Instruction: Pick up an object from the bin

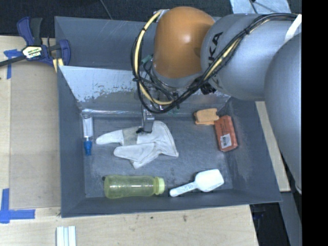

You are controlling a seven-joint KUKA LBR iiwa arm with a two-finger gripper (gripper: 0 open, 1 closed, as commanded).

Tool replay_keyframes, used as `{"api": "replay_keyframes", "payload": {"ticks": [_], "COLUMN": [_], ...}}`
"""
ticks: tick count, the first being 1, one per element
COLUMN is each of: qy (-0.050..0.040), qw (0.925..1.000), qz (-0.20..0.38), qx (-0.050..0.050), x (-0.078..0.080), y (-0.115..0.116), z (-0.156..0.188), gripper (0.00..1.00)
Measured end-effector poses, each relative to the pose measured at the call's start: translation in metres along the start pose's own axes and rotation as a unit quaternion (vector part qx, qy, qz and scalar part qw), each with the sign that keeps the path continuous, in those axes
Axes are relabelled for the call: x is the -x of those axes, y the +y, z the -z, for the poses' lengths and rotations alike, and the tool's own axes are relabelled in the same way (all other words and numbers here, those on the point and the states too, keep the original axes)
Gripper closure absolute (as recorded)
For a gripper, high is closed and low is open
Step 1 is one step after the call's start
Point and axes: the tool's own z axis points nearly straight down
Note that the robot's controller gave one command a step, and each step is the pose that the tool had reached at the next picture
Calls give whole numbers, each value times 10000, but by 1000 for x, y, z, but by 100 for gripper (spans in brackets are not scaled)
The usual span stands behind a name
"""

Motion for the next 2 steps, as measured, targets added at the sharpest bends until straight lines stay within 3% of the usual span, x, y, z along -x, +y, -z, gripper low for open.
{"api": "replay_keyframes", "payload": {"ticks": [1, 2], "qy": [-34, -73], "qw": [10000, 9998], "qz": [-10, 158], "qx": [4, 6], "x": [1, -4], "y": [-1, -3], "z": [5, -37], "gripper": [0, 0]}}
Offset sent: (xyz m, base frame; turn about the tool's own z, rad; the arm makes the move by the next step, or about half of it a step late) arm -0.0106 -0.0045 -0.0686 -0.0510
